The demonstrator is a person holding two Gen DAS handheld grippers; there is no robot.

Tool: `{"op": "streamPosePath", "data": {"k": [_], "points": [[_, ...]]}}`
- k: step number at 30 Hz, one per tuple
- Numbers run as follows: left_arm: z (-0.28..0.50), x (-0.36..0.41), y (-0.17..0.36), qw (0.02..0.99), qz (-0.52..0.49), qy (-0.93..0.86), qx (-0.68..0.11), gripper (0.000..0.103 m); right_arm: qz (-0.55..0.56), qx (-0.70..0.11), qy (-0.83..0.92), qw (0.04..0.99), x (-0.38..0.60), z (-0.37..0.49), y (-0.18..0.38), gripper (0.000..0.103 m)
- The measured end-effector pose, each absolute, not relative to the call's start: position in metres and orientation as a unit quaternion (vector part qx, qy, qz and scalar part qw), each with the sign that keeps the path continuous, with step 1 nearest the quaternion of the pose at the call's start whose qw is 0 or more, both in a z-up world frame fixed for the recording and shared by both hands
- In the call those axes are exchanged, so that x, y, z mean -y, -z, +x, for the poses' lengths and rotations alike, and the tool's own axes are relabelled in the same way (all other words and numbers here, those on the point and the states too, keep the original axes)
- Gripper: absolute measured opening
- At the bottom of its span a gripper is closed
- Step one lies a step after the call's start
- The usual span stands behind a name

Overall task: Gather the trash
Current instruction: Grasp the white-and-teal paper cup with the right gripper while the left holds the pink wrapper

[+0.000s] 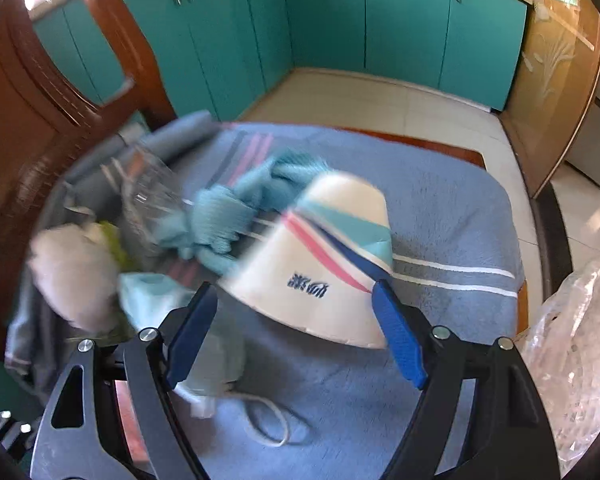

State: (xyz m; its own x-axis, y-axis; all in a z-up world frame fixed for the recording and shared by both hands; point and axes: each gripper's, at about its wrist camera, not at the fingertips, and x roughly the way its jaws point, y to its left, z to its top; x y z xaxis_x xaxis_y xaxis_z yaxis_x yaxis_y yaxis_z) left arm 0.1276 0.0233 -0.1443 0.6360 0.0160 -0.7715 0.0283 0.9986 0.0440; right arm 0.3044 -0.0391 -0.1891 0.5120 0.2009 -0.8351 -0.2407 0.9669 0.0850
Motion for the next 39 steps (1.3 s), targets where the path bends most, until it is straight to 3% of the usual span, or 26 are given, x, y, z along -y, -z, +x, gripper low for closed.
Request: {"op": "streamPosePath", "data": {"k": [2,4,6,9,12,15,16,17,20,26,30,31,32,33,35,39], "points": [[0.128,-0.024,0.144,0.904,0.022,0.002,-0.427,0.013,-0.016,-0.488,-0.137,0.862,0.04,0.306,0.197,0.078],[0.128,-0.026,0.144,0.905,0.016,0.002,-0.425,0.013,-0.01,-0.492,-0.151,0.858,0.04,0.304,0.2,0.064],[0.128,-0.027,0.145,0.905,0.009,0.002,-0.425,0.013,-0.015,-0.491,-0.169,0.855,0.038,0.3,0.2,0.039],[0.128,-0.029,0.145,0.906,0.001,0.003,-0.423,0.013,0.001,-0.499,-0.197,0.844,0.042,0.294,0.2,0.019],[0.126,-0.031,0.144,0.907,-0.005,0.002,-0.422,0.014,0.008,-0.499,-0.206,0.842,0.045,0.287,0.199,0.013],[0.121,-0.035,0.136,0.911,-0.011,-0.004,-0.412,0.034,0.016,-0.503,-0.208,0.839,0.049,0.281,0.193,0.013],[0.119,-0.036,0.132,0.914,-0.012,-0.005,-0.406,0.048,0.02,-0.501,-0.21,0.839,0.05,0.28,0.19,0.013],[0.119,-0.038,0.129,0.917,-0.012,-0.008,-0.399,0.054,0.025,-0.494,-0.214,0.842,0.051,0.28,0.185,0.02],[0.121,-0.041,0.129,0.917,-0.017,-0.015,-0.399,0.059,0.023,-0.455,-0.193,0.869,0.052,0.284,0.171,0.081],[0.123,-0.038,0.137,0.911,-0.018,-0.013,-0.411,0.061,0.042,-0.438,-0.176,0.881,0.037,0.303,0.168,0.084],[0.125,-0.037,0.138,0.911,-0.017,-0.014,-0.413,0.061,-0.065,-0.401,-0.135,0.904,0.006,0.303,0.17,0.083],[0.125,-0.038,0.137,0.911,-0.018,-0.015,-0.412,0.061,-0.093,-0.39,-0.127,0.907,-0.002,0.3,0.172,0.081],[0.124,-0.039,0.137,0.911,-0.018,-0.016,-0.411,0.061,-0.105,-0.388,-0.124,0.907,-0.004,0.298,0.172,0.071],[0.124,-0.04,0.136,0.912,-0.019,-0.017,-0.41,0.061,-0.12,-0.389,-0.123,0.905,-0.007,0.297,0.175,0.055],[0.123,-0.042,0.134,0.912,-0.02,-0.019,-0.408,0.061,-0.138,-0.387,-0.119,0.904,-0.011,0.294,0.178,0.033],[0.126,-0.045,0.134,0.914,-0.023,-0.016,-0.405,0.061,-0.164,-0.358,-0.114,0.912,-0.009,0.279,0.17,0.012]]}}
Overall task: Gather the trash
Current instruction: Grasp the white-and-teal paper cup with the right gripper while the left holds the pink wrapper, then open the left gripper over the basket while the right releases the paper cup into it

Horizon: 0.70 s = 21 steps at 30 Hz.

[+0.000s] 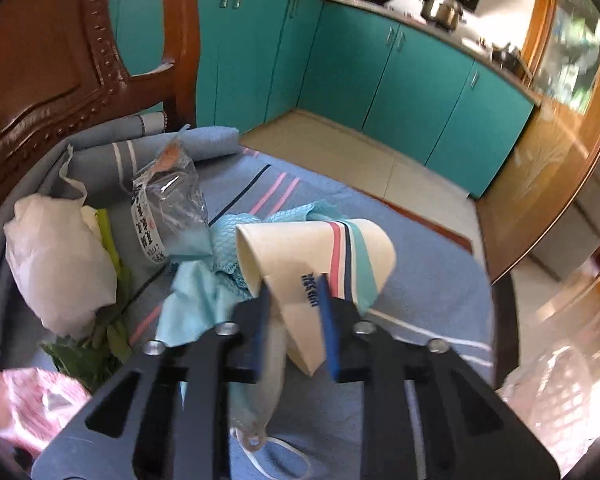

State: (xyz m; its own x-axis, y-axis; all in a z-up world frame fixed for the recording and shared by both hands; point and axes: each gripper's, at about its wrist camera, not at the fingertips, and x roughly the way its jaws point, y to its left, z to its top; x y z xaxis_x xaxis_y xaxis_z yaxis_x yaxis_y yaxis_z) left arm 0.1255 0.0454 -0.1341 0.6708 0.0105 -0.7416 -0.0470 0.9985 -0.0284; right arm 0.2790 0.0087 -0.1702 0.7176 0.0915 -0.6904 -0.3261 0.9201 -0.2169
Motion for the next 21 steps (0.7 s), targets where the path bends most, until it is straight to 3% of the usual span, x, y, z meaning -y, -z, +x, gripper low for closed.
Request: {"op": "streamPosePath", "data": {"k": [4,6,7,8,13,16,21], "points": [[0.131,-0.044,0.133,0.917,-0.02,0.01,-0.398,0.074,-0.124,-0.342,-0.123,0.923,0.02,0.263,0.151,0.004],[0.137,-0.042,0.138,0.914,-0.02,0.022,-0.404,0.074,-0.099,-0.337,-0.124,0.928,0.036,0.258,0.14,0.004],[0.14,-0.041,0.142,0.911,-0.02,0.021,-0.411,0.068,-0.083,-0.336,-0.126,0.93,0.046,0.255,0.135,0.004],[0.144,-0.039,0.146,0.907,-0.021,0.023,-0.42,0.051,-0.071,-0.337,-0.13,0.93,0.052,0.253,0.131,0.004],[0.144,-0.029,0.147,0.905,-0.012,0.025,-0.424,0.021,-0.013,-0.337,-0.153,0.929,0.091,0.234,0.11,0.003],[0.137,-0.025,0.136,0.912,-0.01,0.014,-0.41,0.015,-0.006,-0.324,-0.153,0.934,0.105,0.223,0.099,0.003],[0.126,-0.01,0.109,0.927,-0.002,0.01,-0.375,0.015,-0.002,-0.302,-0.128,0.945,0.138,0.203,0.085,0.003]]}}
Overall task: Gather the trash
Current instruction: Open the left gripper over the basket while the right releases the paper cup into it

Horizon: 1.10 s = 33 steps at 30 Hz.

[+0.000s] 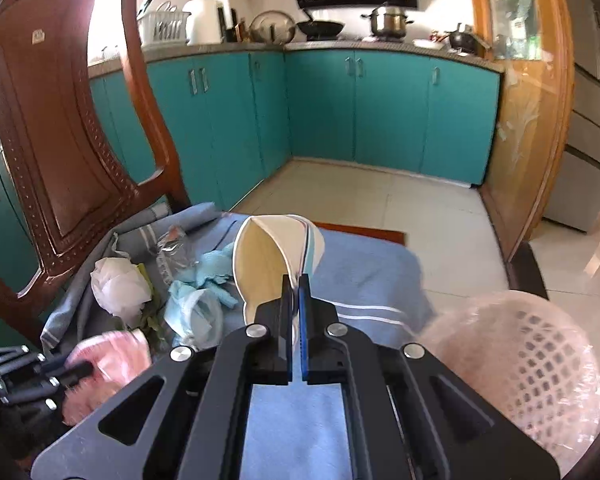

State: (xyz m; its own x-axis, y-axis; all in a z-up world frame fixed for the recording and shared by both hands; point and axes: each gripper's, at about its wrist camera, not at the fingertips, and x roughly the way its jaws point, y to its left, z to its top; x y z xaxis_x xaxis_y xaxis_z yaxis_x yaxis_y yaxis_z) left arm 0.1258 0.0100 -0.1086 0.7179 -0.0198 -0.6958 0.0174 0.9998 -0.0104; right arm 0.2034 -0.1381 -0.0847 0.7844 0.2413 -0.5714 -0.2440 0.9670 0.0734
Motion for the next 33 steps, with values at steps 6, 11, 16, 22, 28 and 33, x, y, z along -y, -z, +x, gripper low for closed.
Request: {"op": "streamPosePath", "data": {"k": [6,11,16,22,28,33], "points": [[0.129,0.036,0.082,0.936,0.008,0.069,-0.345,0.015,0.057,-0.289,-0.04,0.955,0.225,0.181,0.082,0.003],[0.133,0.089,0.069,0.934,0.023,0.132,-0.331,0.015,0.139,-0.319,0.023,0.937,0.301,0.165,0.104,0.004],[0.151,0.148,0.067,0.92,0.034,0.199,-0.336,0.015,0.147,-0.329,0.042,0.932,0.321,0.152,0.115,0.004],[0.172,0.214,0.09,0.899,0.043,0.25,-0.357,0.015,0.183,-0.351,0.059,0.917,0.341,0.153,0.128,0.004],[0.172,0.243,0.107,0.892,0.049,0.262,-0.364,0.043,0.209,-0.349,0.066,0.911,0.358,0.145,0.129,0.004],[0.175,0.228,0.104,0.902,0.039,0.233,-0.362,0.058,0.22,-0.344,0.068,0.91,0.359,0.146,0.128,0.013]]}}
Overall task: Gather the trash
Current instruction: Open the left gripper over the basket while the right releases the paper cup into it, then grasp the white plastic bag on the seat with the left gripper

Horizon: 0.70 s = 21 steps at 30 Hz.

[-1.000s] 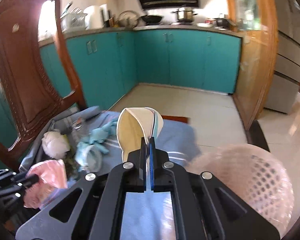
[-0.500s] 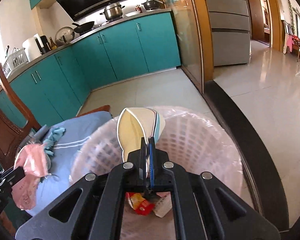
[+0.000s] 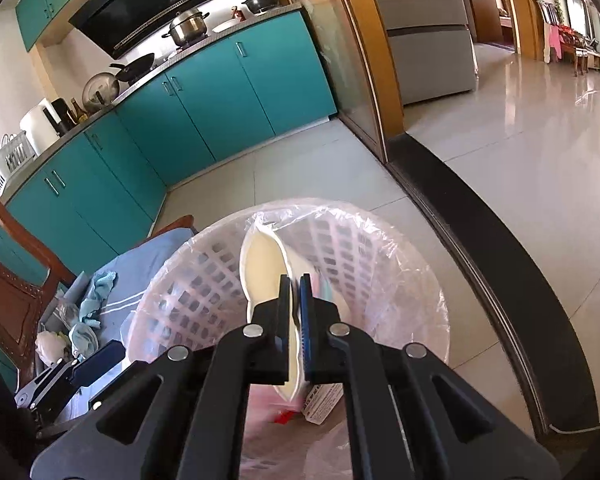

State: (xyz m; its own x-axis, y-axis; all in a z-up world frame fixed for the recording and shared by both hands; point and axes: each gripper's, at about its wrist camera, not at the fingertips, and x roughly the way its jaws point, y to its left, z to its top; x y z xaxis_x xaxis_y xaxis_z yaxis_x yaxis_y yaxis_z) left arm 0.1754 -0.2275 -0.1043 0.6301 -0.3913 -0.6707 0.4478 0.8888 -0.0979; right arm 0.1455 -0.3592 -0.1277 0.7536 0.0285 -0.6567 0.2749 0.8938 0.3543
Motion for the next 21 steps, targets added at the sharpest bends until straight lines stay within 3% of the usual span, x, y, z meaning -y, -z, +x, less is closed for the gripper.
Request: {"op": "streamPosePath", "data": {"k": [1,3,6,13,16,21], "points": [[0.174,0.222,0.103,0.905,0.036,0.222,-0.361,0.06,0.223,-0.343,0.068,0.91,0.359,0.146,0.127,0.017],[0.174,0.207,0.1,0.912,0.028,0.195,-0.359,0.062,0.224,-0.339,0.068,0.911,0.359,0.146,0.126,0.037],[0.175,0.174,0.095,0.928,0.023,0.132,-0.346,0.062,0.221,-0.332,0.061,0.915,0.352,0.147,0.122,0.05],[0.186,0.055,0.086,0.942,-0.014,-0.086,-0.324,0.072,0.183,-0.332,0.021,0.925,0.32,0.155,0.118,0.059],[0.195,0.008,0.089,0.931,-0.037,-0.163,-0.325,0.088,0.161,-0.338,0.005,0.927,0.303,0.16,0.118,0.061],[0.223,-0.028,0.116,0.91,-0.041,-0.176,-0.373,0.091,0.142,-0.351,-0.023,0.925,0.274,0.171,0.123,0.063]]}}
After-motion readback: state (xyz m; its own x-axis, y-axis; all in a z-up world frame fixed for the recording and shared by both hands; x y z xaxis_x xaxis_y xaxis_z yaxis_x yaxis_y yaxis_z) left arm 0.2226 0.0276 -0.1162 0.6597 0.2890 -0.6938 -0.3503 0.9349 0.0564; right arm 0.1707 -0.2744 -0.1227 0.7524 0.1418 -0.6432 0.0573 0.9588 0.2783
